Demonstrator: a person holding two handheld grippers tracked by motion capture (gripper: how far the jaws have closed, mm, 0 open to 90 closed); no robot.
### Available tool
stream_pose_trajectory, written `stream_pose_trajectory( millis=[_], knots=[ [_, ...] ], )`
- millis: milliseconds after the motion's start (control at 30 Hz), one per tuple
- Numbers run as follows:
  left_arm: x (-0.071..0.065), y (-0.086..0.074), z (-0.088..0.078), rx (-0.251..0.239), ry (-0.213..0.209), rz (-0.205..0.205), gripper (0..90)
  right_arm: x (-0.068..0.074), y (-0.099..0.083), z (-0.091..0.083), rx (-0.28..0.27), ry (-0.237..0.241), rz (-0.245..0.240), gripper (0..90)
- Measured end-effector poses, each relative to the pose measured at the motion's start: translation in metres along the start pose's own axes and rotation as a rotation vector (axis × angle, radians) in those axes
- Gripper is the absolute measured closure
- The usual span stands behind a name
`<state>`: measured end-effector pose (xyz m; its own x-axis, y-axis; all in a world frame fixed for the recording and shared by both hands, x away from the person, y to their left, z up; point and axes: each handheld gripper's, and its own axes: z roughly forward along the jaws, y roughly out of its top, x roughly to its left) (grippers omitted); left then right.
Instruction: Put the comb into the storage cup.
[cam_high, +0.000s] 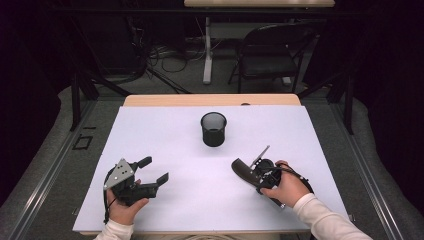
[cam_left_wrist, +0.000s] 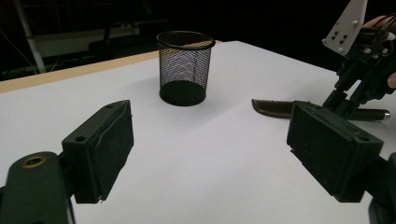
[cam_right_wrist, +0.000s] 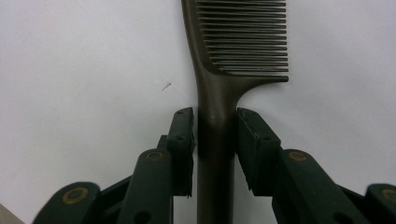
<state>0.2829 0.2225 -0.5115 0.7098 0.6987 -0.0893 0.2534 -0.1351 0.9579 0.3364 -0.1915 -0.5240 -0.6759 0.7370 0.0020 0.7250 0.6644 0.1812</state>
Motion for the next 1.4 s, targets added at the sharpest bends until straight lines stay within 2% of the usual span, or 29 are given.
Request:
stream_pose_trajectory(
  millis=[600,633,867,900,967,1000,1067,1100,1267,1333,1400],
  knots=[
    [-0.0003,-0.0002,0.0005,0.003,0.003,-0.001,14.7,-0.0002,0.0001,0.0011,-0.009,0.002,0.005,72.0],
    [0.0000,-0.0002,0.0005,0.003,-0.001,-0.002,14.7,0.0000,-0.0003,0.0023,-0.026,0.006,0.012,72.0],
    [-0.0001,-0.0002,0.0005,0.003,-0.001,-0.002,14.7,0.0002,0.0004,0.0006,-0.003,0.000,0.012,72.1],
    [-0.0003,-0.0002,0.0005,0.003,0.003,-0.002,14.7,0.0002,-0.0003,0.0025,-0.031,0.004,0.018,72.1],
    [-0.0002,-0.0002,0.0004,0.002,0.003,-0.002,14.7,0.0001,-0.0004,0.0025,-0.033,0.004,0.019,72.1],
    [-0.0001,-0.0002,0.0004,0.002,0.000,-0.003,14.7,-0.0002,0.0003,0.0004,-0.006,0.002,0.015,72.2],
    [0.0000,-0.0002,0.0004,0.003,0.000,-0.003,14.7,0.0002,0.0001,0.0002,-0.011,0.003,0.021,72.2],
    [-0.0001,-0.0002,0.0004,0.002,0.000,-0.003,14.7,0.0000,-0.0003,0.0013,-0.030,0.006,0.019,72.2],
    [-0.0001,-0.0002,0.0005,0.003,0.000,-0.003,14.7,-0.0003,-0.0006,-0.0011,-0.021,0.014,0.036,72.2],
    [-0.0001,-0.0003,0.0005,0.003,0.000,-0.003,14.7,-0.0012,-0.0013,-0.0008,-0.043,0.020,0.037,72.3],
    [0.0000,-0.0003,0.0005,0.004,-0.001,-0.003,14.7,-0.0021,-0.0013,-0.0032,-0.037,0.021,0.040,72.3]
  ],
)
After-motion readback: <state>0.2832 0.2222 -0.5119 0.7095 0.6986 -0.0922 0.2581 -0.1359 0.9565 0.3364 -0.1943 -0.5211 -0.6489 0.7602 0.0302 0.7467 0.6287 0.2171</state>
